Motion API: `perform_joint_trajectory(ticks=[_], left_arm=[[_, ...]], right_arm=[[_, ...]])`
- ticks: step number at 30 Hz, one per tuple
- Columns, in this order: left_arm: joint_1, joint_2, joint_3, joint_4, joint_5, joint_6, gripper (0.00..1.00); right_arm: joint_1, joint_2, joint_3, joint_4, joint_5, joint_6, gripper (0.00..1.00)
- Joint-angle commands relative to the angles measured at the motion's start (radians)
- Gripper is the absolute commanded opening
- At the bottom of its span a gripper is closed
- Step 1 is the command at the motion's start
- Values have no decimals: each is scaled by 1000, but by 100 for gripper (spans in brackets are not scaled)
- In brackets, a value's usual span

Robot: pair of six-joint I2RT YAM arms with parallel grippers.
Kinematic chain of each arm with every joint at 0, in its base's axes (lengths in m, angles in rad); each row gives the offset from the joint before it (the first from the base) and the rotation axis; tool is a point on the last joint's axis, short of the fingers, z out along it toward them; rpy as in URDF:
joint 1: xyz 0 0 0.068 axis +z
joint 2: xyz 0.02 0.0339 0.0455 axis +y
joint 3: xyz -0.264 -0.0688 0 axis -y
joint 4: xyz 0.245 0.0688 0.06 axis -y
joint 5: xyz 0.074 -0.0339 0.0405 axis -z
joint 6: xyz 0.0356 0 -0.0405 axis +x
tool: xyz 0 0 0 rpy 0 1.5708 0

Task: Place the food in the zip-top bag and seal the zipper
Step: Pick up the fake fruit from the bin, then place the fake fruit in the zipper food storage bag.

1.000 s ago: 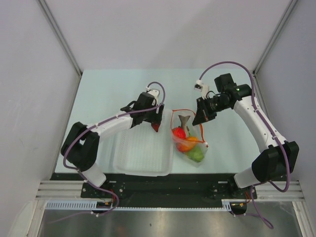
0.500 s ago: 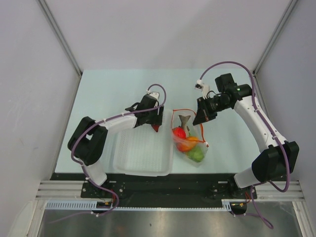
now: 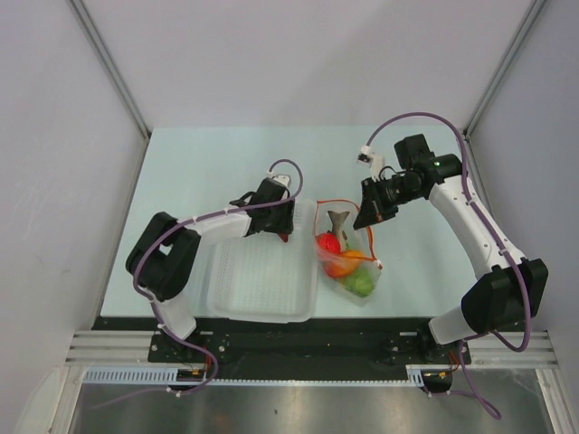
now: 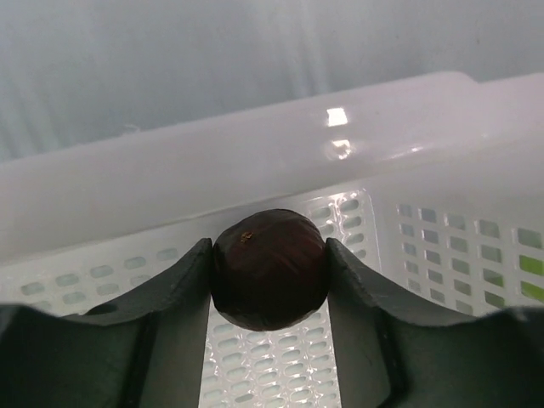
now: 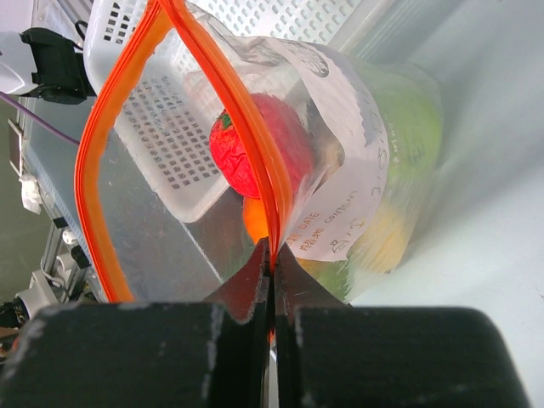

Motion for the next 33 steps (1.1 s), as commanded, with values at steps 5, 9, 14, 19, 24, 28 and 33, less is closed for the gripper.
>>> perform_joint_trajectory(ticks=[5, 9, 14, 19, 24, 28, 33], left_arm=[[9, -272, 21, 20, 175, 95, 43], [11, -486, 29, 28, 354, 303, 33], [-44, -593, 96, 27, 649, 457, 30], [-195, -533, 217, -90, 645, 607, 36], [-299, -437, 279, -154, 608, 724, 36], [-330, -372, 352, -259, 585, 794, 80], [-331, -427, 340, -309, 683, 925, 100]], right_arm=[[-13, -27, -14, 7, -3, -15, 0], [-11, -21, -8, 7, -3, -15, 0], [1, -23, 4, 7, -9, -21, 0], [24, -9, 35, 7, 11, -31, 0], [29, 2, 65, 4, 14, -38, 0], [38, 2, 79, 3, 23, -53, 0], [43, 23, 101, 7, 36, -84, 0]])
